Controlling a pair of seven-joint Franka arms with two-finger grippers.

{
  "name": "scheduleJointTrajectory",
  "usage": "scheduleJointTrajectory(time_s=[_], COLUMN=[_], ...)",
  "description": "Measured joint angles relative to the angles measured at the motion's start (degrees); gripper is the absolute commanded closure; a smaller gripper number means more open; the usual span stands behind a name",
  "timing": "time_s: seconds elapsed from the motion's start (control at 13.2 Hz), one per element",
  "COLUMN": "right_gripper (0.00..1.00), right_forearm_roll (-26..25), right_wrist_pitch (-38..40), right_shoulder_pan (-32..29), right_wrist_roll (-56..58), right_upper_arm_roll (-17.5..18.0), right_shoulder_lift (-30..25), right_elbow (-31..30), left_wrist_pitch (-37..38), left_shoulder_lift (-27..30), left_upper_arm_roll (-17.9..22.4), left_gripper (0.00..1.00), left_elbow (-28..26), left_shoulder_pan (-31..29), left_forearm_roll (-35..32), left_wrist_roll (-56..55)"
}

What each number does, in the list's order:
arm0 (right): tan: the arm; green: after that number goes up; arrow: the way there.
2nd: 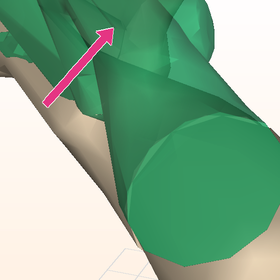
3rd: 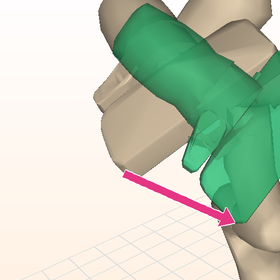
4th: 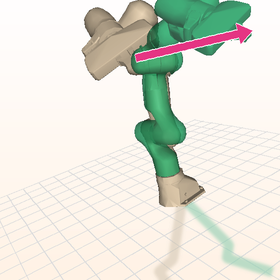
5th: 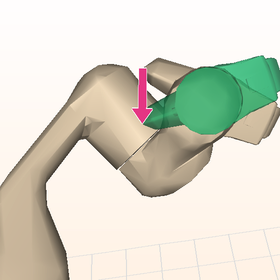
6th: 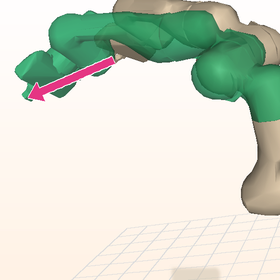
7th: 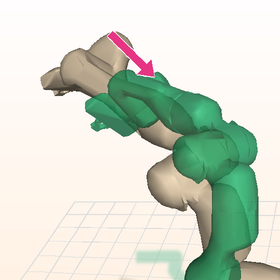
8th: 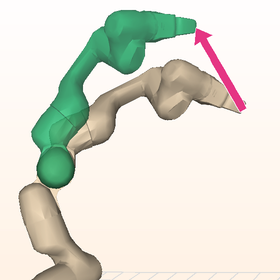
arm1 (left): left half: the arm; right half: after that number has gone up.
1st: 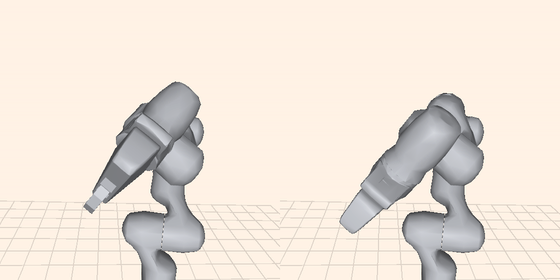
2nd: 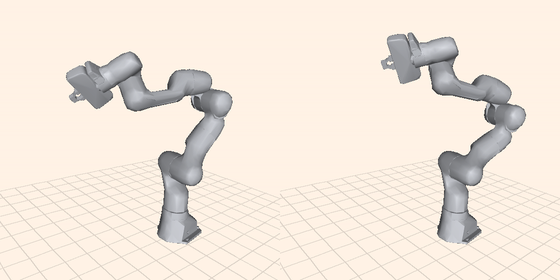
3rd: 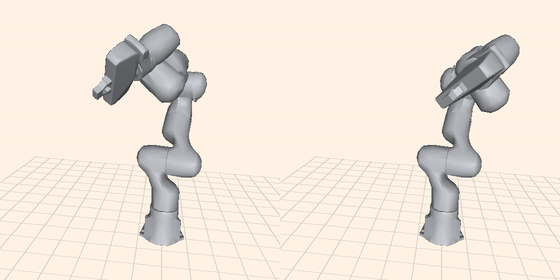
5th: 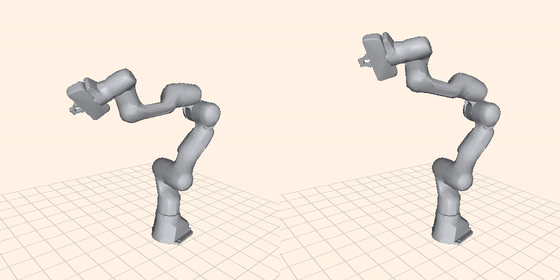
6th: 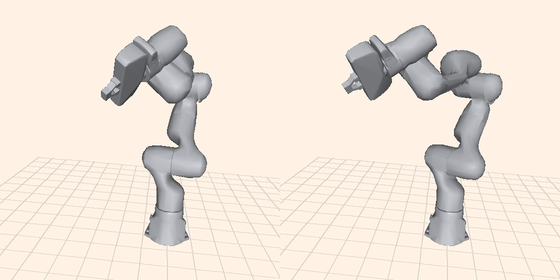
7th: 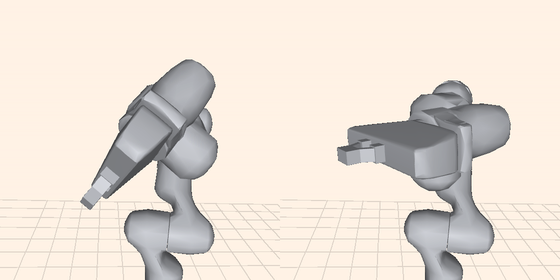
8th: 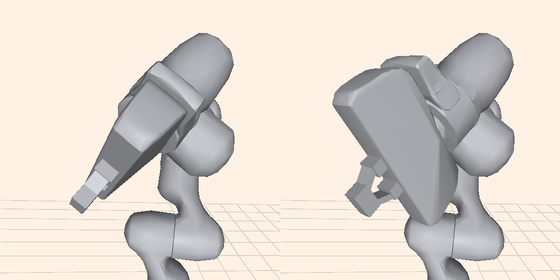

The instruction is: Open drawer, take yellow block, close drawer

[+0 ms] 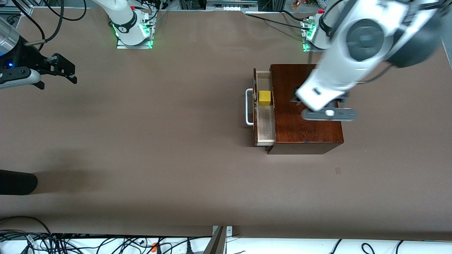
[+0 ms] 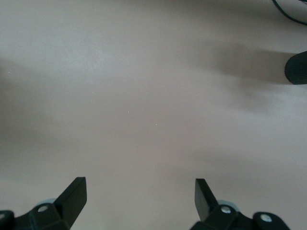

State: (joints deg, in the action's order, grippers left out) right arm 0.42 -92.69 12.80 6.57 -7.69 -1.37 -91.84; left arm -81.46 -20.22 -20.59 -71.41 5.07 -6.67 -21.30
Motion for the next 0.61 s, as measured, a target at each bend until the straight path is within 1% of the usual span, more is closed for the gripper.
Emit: scheduleJointTrajectory(time_s=[0.08, 0.15, 0.3, 0.38, 0.45, 0.61], right_gripper=[0.00, 0.00, 0.00, 0.00, 0.00, 0.00], right_forearm_roll=[0.0, 0.0, 0.0, 0.0, 0.0, 0.0], right_wrist_pitch=[0.0, 0.0, -0.3, -0.7, -1.4, -2.7], right_shoulder_pan=[0.0, 0.0, 0.0, 0.0, 0.1, 0.2], right_wrist_roll=[0.0, 0.0, 0.0, 0.0, 0.0, 0.0], right_upper_arm_roll=[0.0, 0.0, 0.0, 0.1, 0.1, 0.4], right_shoulder_lift=[0.0, 0.0, 0.4, 0.7, 1.1, 2.5], right_elbow=[0.0, 0.0, 0.0, 0.0, 0.0, 0.0], left_wrist_pitch=[0.5, 0.9, 1.3, 1.0, -0.3, -5.5], left_shoulder_lift=[1.2, 2.5, 6.1, 8.6, 11.1, 16.6], left_upper_arm_roll=[0.6, 2.3, 9.3, 12.6, 14.9, 16.9], left_gripper=[0.00, 0.00, 0.00, 0.00, 0.00, 0.00], left_elbow=[-0.1, -0.3, -3.1, -5.9, -9.0, -16.0], left_shoulder_pan=[-2.2, -3.5, -3.5, -3.5, -3.5, -3.5], left_forearm_roll=[1.2, 2.3, 5.6, 7.5, 8.3, 8.3], left_wrist_roll=[4.0, 7.5, 12.6, 14.8, 16.5, 17.6])
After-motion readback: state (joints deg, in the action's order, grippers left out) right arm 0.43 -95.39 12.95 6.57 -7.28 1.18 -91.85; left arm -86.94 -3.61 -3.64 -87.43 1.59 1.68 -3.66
